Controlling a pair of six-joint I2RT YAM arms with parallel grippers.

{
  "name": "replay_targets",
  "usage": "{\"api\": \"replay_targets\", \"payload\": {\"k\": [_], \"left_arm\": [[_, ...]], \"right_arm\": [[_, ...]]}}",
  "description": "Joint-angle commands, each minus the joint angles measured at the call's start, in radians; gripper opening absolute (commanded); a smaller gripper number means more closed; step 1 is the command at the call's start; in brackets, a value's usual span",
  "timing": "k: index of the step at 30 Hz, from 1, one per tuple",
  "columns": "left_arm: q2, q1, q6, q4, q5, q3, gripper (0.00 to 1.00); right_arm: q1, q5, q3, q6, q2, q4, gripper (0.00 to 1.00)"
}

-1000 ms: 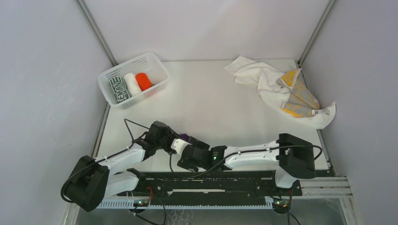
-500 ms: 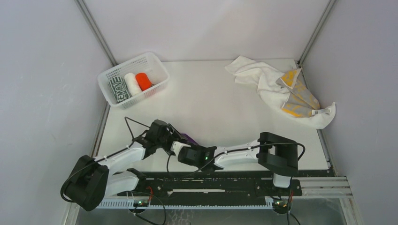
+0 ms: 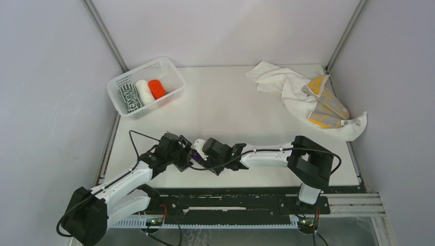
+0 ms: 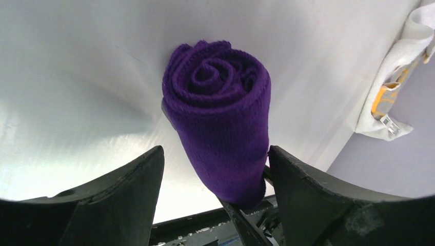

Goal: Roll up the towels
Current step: Pick up the towel at the center of the board.

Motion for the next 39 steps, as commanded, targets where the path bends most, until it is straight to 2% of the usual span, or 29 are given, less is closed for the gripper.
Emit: {"api": "replay_targets", "payload": {"k": [1,9,18,25,34,36,39], "left_arm": [[-0.034,-0.032,-0.047,-0.010,-0.020,-0.006,0.80],[0.053,-0.080,-0.080,0.067,-0.021,-0.002,0.79],[0.144,-0.114,-0.097,0.107,-0.072,-0.005,0.70],[0.206,-0.120,-0.080,0.128,-0.104,0.010,0.63],[0.253,-0.130,-0.042,0.116,-0.137,0.034,0.50],[0.252,-0.130,-0.015,0.083,-0.160,0.050,0.44],[0.260,-0.121,0.039,0.032,-0.180,0.089,0.40]], "right_arm": [[-0.005,-0.120,0.005,0.057,0.027,-0.036,0.42],[-0.005,-0.128,0.035,0.075,0.055,-0.052,0.41],[-0.022,-0.168,0.062,0.113,0.083,-0.064,0.41],[-0.061,-0.277,0.069,0.163,0.100,-0.045,0.40],[-0.120,-0.381,0.070,0.237,0.109,0.010,0.40],[-0.122,-0.382,0.069,0.240,0.103,0.008,0.44],[-0.122,-0.368,0.057,0.244,0.051,0.012,0.57]]}}
